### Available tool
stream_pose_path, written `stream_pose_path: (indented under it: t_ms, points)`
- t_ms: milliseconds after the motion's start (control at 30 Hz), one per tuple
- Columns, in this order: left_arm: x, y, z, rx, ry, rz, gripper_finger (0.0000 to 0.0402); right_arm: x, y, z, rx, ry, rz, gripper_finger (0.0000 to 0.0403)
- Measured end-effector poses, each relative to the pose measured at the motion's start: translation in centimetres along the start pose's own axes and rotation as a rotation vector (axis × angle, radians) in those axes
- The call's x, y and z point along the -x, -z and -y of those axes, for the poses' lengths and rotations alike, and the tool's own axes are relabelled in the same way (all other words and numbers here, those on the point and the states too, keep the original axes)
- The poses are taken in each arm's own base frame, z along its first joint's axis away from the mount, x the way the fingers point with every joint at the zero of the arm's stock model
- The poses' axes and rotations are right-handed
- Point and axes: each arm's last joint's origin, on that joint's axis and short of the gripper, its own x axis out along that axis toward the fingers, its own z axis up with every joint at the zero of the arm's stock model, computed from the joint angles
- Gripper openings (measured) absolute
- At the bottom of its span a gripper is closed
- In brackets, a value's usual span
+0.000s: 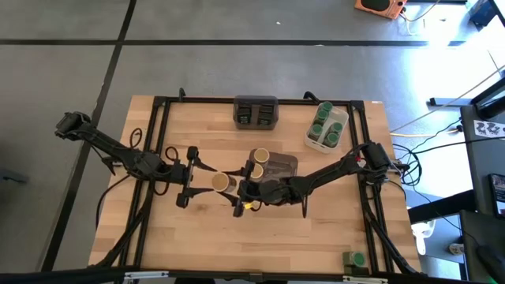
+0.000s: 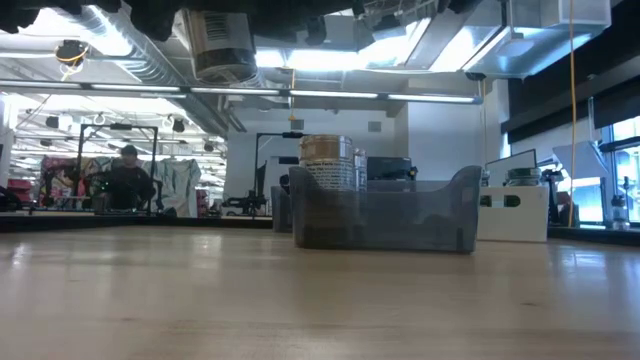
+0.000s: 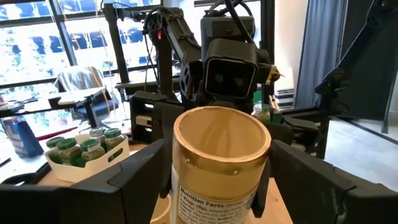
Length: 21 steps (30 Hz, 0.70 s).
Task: Sort spices by type
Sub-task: Adjust the golden seasoning bottle
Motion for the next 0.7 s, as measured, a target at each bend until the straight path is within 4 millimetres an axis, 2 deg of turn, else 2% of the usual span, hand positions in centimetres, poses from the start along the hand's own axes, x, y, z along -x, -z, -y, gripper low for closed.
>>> stream_pose_path:
  t_ms: [133,300,367,533,700]
  points:
    - [0.00,0.01,0.00,-0.004,-0.001,-0.001,0.0295,0.02,0.01,-0.01,0.000,0.005,-0.001,0.0286]
    - [0.00,0.05,-0.01,0.002,-0.004,-0.004,0.0379,0.02,-0.03,-0.02,-0.002,0.000,0.003,0.0283]
    - [0.01,0.02,0.06,0.004,0.008,0.000,0.0393,0.02,-0.05,-0.03,-0.003,-0.002,0.005,0.0283]
    - [-0.09,0.19,0.34,0.025,0.026,-0.009,0.0371,0.03,-0.46,-0.02,-0.016,-0.018,0.047,0.0283]
    - [-0.76,0.23,0.29,0.040,0.009,0.029,0.0370,-0.66,-0.20,0.05,-0.036,-0.044,0.098,0.0283]
